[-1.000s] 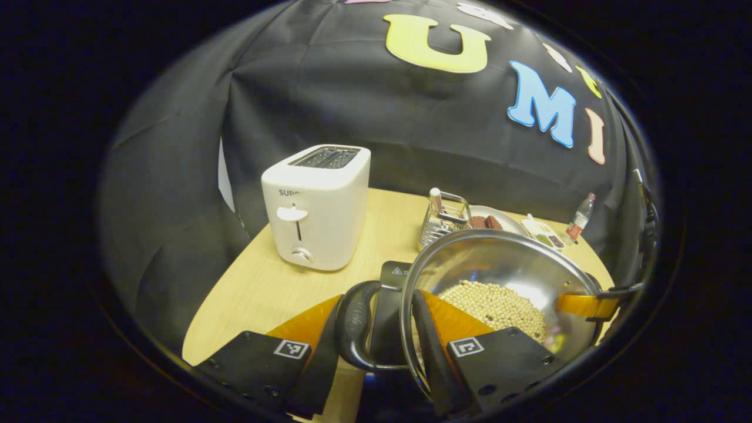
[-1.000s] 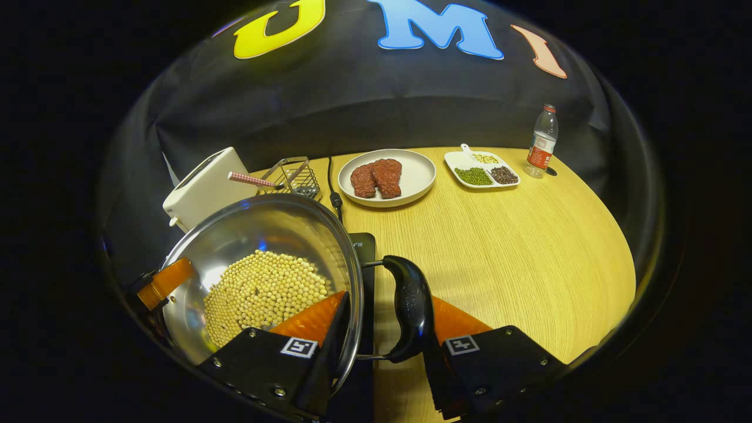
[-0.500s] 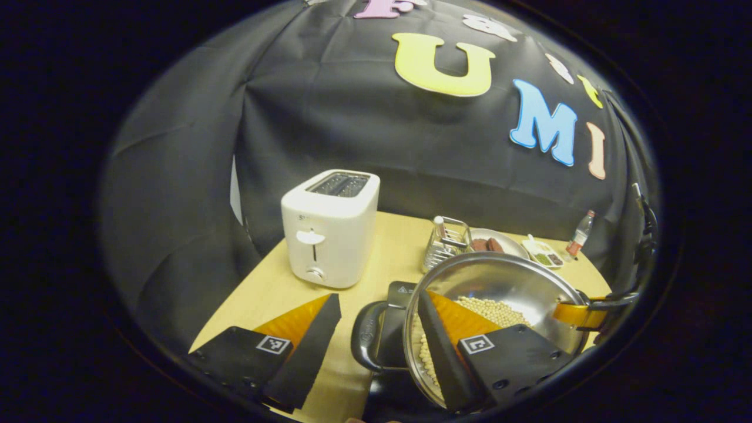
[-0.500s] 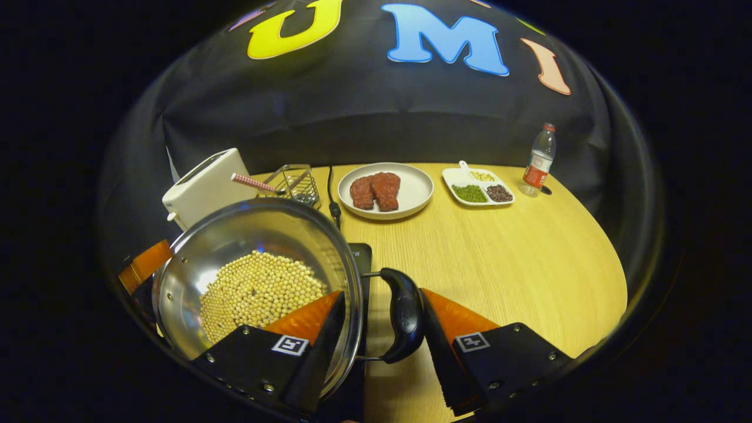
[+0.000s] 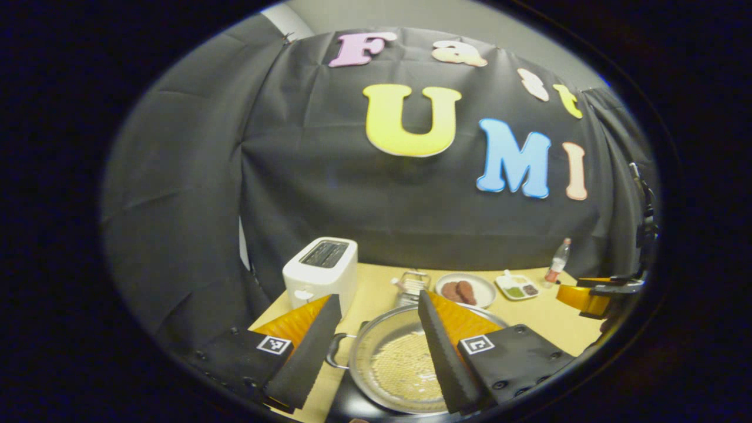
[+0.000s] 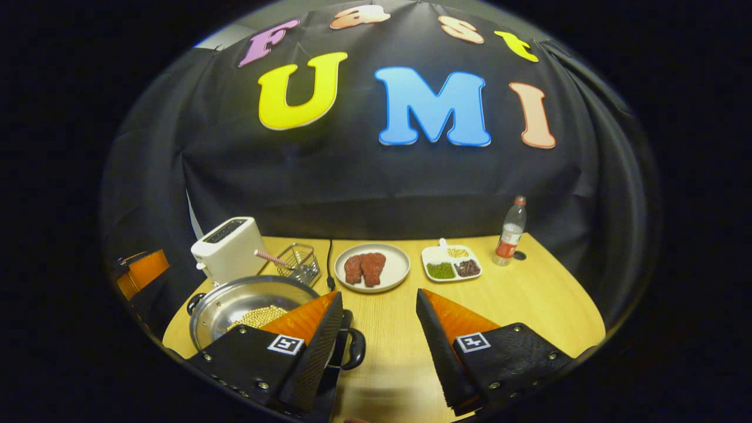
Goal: First push the handle of the pot to place it horizontally, then grasp the pot with both hands and set it on the induction cooktop.
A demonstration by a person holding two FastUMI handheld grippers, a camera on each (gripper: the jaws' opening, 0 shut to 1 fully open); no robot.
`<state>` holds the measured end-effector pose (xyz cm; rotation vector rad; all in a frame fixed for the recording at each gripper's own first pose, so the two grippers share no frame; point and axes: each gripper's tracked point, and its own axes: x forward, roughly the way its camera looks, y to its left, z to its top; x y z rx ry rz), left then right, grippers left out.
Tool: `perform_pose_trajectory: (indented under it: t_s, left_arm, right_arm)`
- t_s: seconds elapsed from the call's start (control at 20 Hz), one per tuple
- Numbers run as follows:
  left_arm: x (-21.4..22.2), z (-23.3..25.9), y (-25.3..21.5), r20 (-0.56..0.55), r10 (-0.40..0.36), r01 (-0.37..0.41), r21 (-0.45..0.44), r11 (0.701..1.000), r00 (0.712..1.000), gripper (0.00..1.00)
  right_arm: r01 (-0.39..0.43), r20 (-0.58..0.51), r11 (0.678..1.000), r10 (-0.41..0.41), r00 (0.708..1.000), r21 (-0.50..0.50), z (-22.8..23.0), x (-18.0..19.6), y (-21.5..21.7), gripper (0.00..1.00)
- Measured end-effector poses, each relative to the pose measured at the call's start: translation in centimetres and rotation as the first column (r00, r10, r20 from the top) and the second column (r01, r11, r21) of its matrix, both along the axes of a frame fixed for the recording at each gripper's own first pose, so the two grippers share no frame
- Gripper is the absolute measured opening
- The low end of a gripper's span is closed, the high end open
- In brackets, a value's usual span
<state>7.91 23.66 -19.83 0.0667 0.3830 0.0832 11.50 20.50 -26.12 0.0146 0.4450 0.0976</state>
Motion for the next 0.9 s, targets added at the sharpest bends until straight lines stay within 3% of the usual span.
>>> perform_pose_trajectory:
  t_s: [0.4,0.55,0.65,0.9]
  left_arm:
    - [-1.9,7.9,-15.0,0.098,-0.054,0.056,-0.022,0.998,0.994,0.88]
    - [-2.9,11.4,-20.6,0.138,-0.055,0.061,-0.038,0.997,0.989,0.9]
    - [-4.0,13.0,-24.1,0.17,-0.069,0.078,-0.042,0.996,0.983,0.88]
    - [-6.6,14.3,-29.8,0.204,-0.091,0.096,-0.012,0.995,0.975,0.97]
  right_arm:
    - [0.027,0.165,0.999,-0.03,0.986,0.018,12.5,-3.0,-8.9,0.79]
    - [0.032,0.237,0.999,-0.04,0.971,0.039,16.6,-4.8,-12.1,0.88]
    - [0.022,0.269,0.999,-0.032,0.963,0.038,18.4,-6.1,-13.9,0.9]
    - [-0.004,0.299,0.997,-0.019,0.954,0.076,20.8,-8.1,-17.5,0.9]
